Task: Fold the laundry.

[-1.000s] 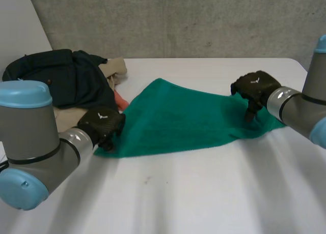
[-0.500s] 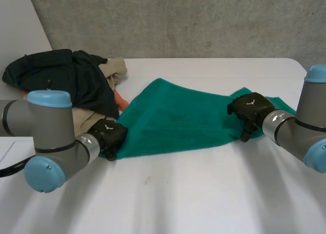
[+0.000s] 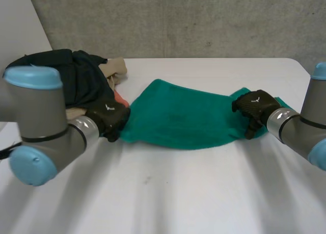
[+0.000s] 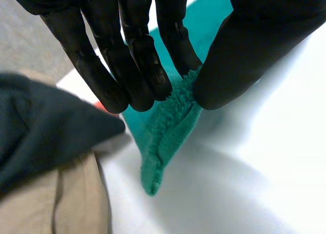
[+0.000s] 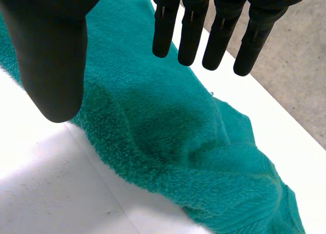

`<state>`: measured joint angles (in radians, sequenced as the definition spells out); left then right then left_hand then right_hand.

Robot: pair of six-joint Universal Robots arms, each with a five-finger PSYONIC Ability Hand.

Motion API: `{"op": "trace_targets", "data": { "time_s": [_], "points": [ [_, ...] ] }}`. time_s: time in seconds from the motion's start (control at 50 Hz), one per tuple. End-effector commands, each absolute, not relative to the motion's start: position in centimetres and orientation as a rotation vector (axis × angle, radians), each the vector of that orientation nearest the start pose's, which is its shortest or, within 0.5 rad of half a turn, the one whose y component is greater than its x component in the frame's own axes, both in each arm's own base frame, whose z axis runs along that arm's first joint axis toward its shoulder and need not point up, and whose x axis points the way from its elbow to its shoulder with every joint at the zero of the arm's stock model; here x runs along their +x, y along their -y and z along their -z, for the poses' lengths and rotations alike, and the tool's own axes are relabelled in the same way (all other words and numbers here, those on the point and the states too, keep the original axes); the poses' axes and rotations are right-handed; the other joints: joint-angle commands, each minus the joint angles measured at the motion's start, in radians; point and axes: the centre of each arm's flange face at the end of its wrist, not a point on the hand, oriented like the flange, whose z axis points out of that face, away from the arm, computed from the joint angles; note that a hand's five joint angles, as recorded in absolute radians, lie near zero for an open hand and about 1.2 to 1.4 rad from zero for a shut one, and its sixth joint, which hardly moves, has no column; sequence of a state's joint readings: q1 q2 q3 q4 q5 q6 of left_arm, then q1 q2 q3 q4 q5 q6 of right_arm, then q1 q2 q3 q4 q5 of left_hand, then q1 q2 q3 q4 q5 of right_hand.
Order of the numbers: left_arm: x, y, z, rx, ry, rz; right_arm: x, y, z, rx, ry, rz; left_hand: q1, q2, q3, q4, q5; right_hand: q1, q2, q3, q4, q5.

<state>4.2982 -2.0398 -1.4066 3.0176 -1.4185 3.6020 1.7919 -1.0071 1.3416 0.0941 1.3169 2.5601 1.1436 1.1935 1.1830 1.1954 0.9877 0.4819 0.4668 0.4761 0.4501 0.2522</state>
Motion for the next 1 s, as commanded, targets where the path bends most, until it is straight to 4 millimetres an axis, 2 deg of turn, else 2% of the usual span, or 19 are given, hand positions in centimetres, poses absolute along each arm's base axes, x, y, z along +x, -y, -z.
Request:
{"op": "trace_targets", "data": {
  "time_s": [0.02, 0.04, 0.12, 0.26, 0.32, 0.34, 0.38, 0.42, 0.46, 0.48, 0.54, 0.64, 0.76, 0.82, 0.9, 0.92, 0.94, 0.96, 1.0],
  "points": [
    [-27.3, 24.7, -25.2, 1.193, -2.382, 1.959, 22.9, 33.2, -19.1, -1.222, -2.315, 1.725, 0.253, 0.203, 0.213, 0.201, 0.234, -0.072, -0.057, -0.067, -0.040, -0.017],
    [-27.2, 24.0, -27.2, 1.165, -2.352, 2.039, 22.8, 33.2, -19.4, -1.211, -2.322, 1.720, 0.253, 0.203, 0.213, 0.201, 0.234, -0.087, -0.072, -0.081, -0.055, -0.032],
    [-27.3, 22.0, -31.6, 1.132, -2.271, 2.223, 23.0, 32.7, -19.1, -1.195, -2.324, 1.672, 0.253, 0.203, 0.213, 0.201, 0.234, -0.084, -0.069, -0.078, -0.052, -0.029],
    [-28.4, 19.6, -35.1, 1.172, -2.216, 2.363, 25.0, 31.9, -16.2, -1.169, -2.304, 1.543, 0.253, 0.203, 0.213, 0.201, 0.234, -0.061, -0.046, -0.055, -0.029, -0.006],
    [-28.6, 19.3, -36.5, 1.146, -2.188, 2.405, 25.8, 31.5, -14.7, -1.130, -2.312, 1.469, 0.253, 0.203, 0.213, 0.201, 0.234, 0.197, 0.212, 0.202, 0.228, 0.252],
    [-28.6, 19.3, -37.1, 1.125, -2.176, 2.417, 26.1, 31.5, -14.3, -1.111, -2.320, 1.462, 0.253, 0.203, 0.213, 0.201, 0.234, 0.549, 0.564, 0.555, 0.581, 0.604],
    [-28.6, 19.3, -37.5, 1.112, -2.175, 2.419, 25.9, 31.8, -14.3, -1.080, -2.345, 1.469, 0.253, 0.203, 0.213, 0.201, 0.234, 0.913, 0.928, 0.919, 0.945, 0.968],
    [-28.4, 19.3, -37.9, 1.082, -2.178, 2.416, 25.0, 32.4, -15.0, -1.014, -2.414, 1.507, 0.253, 0.203, 0.213, 0.201, 0.234, 0.914, 0.929, 0.920, 0.946, 0.969],
    [-28.2, 19.2, -38.0, 1.070, -2.202, 2.395, 23.6, 32.9, -17.1, -0.952, -2.448, 1.607, 0.253, 0.203, 0.213, 0.201, 0.234, 0.914, 0.929, 0.920, 0.946, 0.969],
    [-28.0, 19.2, -37.7, 1.070, -2.225, 2.369, 22.7, 33.3, -20.1, -0.935, -2.403, 1.739, 0.253, 0.203, 0.213, 0.201, 0.234, 0.914, 0.929, 0.920, 0.946, 0.969],
    [-27.5, 18.9, -37.4, 1.073, -2.256, 2.332, 21.6, 33.8, -25.7, -0.994, -2.231, 1.952, 0.253, 0.203, 0.213, 0.201, 0.234, 0.914, 0.929, 0.920, 0.946, 0.969],
    [-26.9, 17.7, -37.0, 1.107, -2.296, 2.292, 22.7, 34.8, -29.7, -1.115, -1.957, 2.034, 0.253, 0.203, 0.213, 0.201, 0.234, 0.914, 0.929, 0.920, 0.946, 0.969],
    [-26.2, 16.9, -35.8, 1.124, -2.341, 2.239, 26.6, 37.1, -28.0, -1.311, -1.728, 2.047, 0.253, 0.203, 0.213, 0.201, 0.234, 0.914, 0.929, 0.920, 0.946, 0.969],
    [-26.1, 16.7, -35.2, 1.133, -2.358, 2.219, 28.7, 38.4, -25.4, -1.451, -1.610, 2.043, 0.253, 0.203, 0.213, 0.201, 0.234, 0.914, 0.929, 0.920, 0.946, 0.969],
    [-26.2, 16.7, -35.1, 1.123, -2.367, 2.221, 31.7, 38.4, -21.2, -1.578, -1.481, 1.975, 0.253, 0.203, 0.213, 0.201, 0.234, 0.914, 0.929, 0.920, 0.946, 0.969],
    [-26.2, 16.7, -35.1, 1.120, -2.371, 2.224, 32.2, 38.3, -20.4, -1.592, -1.470, 1.961, 0.253, 0.203, 0.213, 0.201, 0.234, 0.734, 0.749, 0.740, 0.766, 0.789],
    [-26.3, 16.7, -35.2, 1.109, -2.378, 2.233, 32.8, 38.4, -19.0, -1.604, -1.473, 1.946, 0.253, 0.203, 0.213, 0.201, 0.234, 0.162, 0.177, 0.168, 0.194, 0.217],
    [-26.3, 16.7, -35.3, 1.107, -2.381, 2.237, 32.9, 38.5, -18.6, -1.603, -1.481, 1.947, 0.253, 0.203, 0.213, 0.201, 0.234, -0.090, -0.075, -0.085, -0.059, -0.035],
    [-26.5, 16.7, -35.5, 1.101, -2.385, 2.249, 32.8, 39.0, -18.4, -1.586, -1.520, 1.970, 0.253, 0.203, 0.213, 0.201, 0.234, -0.307, -0.292, -0.302, -0.276, -0.252]
  ]
}}
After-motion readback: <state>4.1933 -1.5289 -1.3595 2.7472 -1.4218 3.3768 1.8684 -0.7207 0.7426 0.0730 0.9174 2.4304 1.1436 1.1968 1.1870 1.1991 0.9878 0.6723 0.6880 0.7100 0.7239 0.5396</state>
